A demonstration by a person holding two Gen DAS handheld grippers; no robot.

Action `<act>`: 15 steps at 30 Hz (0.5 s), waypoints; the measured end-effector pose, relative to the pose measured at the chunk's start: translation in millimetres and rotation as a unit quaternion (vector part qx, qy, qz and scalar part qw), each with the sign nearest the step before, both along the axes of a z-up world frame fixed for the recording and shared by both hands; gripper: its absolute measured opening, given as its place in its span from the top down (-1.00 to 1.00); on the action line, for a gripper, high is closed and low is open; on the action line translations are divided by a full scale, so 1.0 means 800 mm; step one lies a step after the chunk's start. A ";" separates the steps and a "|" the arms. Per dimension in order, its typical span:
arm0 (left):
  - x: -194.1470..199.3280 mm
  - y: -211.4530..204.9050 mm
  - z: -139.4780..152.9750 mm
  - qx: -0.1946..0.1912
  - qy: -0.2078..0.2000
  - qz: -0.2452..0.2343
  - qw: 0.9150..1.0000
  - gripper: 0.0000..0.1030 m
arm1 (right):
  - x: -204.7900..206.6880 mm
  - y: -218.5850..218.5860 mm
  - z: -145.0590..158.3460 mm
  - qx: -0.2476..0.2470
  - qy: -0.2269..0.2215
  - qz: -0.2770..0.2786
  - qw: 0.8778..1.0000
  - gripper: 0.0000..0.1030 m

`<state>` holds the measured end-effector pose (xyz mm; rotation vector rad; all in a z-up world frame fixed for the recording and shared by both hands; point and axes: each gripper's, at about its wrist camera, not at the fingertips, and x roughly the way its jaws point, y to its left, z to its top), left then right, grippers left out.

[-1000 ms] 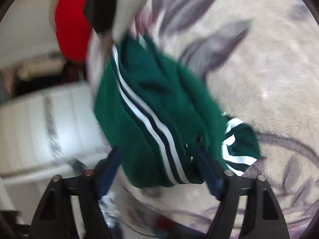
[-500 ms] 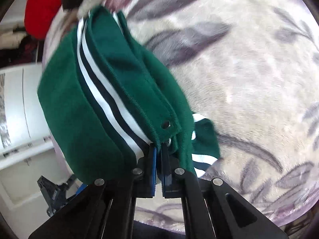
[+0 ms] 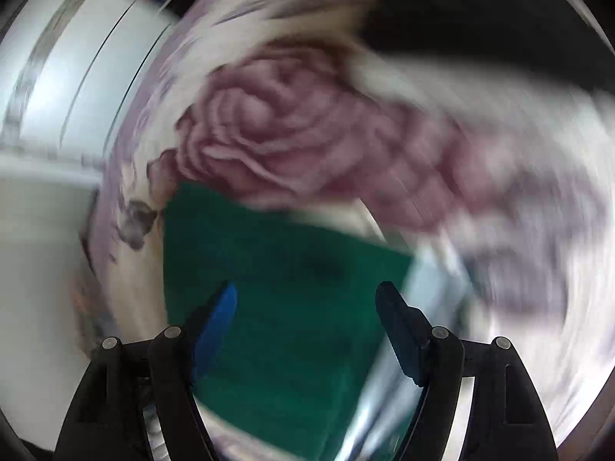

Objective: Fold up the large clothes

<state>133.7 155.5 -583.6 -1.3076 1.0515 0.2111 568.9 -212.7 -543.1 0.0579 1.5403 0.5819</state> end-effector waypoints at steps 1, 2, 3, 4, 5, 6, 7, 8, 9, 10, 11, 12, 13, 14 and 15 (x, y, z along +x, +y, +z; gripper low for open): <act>-0.001 0.001 0.000 0.000 -0.004 0.002 1.000 0.17 | 0.015 0.035 -0.002 -0.003 -0.003 0.036 0.999 -0.49; -0.004 0.001 0.001 0.000 -0.007 0.003 1.000 0.18 | 0.029 0.080 -0.008 -0.009 -0.006 0.073 0.997 -0.49; -0.007 0.001 0.002 0.001 -0.011 0.002 1.000 0.18 | 0.041 0.135 -0.011 -0.006 -0.003 0.105 0.994 -0.49; -0.006 0.001 0.003 0.002 -0.012 0.001 1.000 0.18 | 0.047 0.174 -0.022 -0.007 0.006 0.144 0.990 -0.49; -0.006 0.000 0.002 0.002 -0.013 0.002 1.000 0.18 | 0.041 0.212 -0.031 -0.032 0.008 0.193 0.981 -0.49; -0.005 0.001 0.002 0.000 -0.013 0.004 1.000 0.18 | 0.040 0.250 -0.046 -0.051 0.002 0.224 0.973 -0.48; -0.006 0.003 -0.001 -0.005 -0.014 0.007 1.000 0.18 | 0.033 0.271 -0.056 -0.059 -0.002 0.258 0.964 -0.07; -0.009 0.004 -0.003 -0.010 -0.014 0.012 1.000 0.18 | 0.021 0.288 -0.064 -0.063 -0.010 0.289 0.955 0.12; -0.014 0.006 -0.004 -0.015 -0.015 0.014 1.000 0.18 | 0.019 0.298 -0.077 -0.082 0.009 0.288 0.954 0.25; -0.021 0.011 -0.006 -0.023 -0.021 0.018 0.999 0.18 | 0.029 0.297 -0.087 -0.077 0.045 0.252 0.964 0.35; -0.028 0.015 -0.007 -0.029 -0.029 0.020 0.999 0.18 | 0.050 0.280 -0.097 -0.049 0.109 0.168 0.979 0.40; -0.029 0.016 -0.006 -0.032 -0.037 0.020 0.999 0.18 | 0.069 0.262 -0.109 -0.016 0.160 0.088 0.983 0.53; -0.027 0.016 -0.005 -0.036 -0.041 0.018 0.998 0.18 | 0.085 0.235 -0.125 0.019 0.216 0.001 0.976 0.60; -0.025 0.016 -0.005 -0.041 -0.042 0.012 0.998 0.18 | 0.092 0.196 -0.148 0.061 0.279 -0.107 0.952 0.62; -0.023 0.017 -0.005 -0.046 -0.038 0.006 0.998 0.17 | 0.090 0.171 -0.163 0.087 0.312 -0.167 0.931 0.66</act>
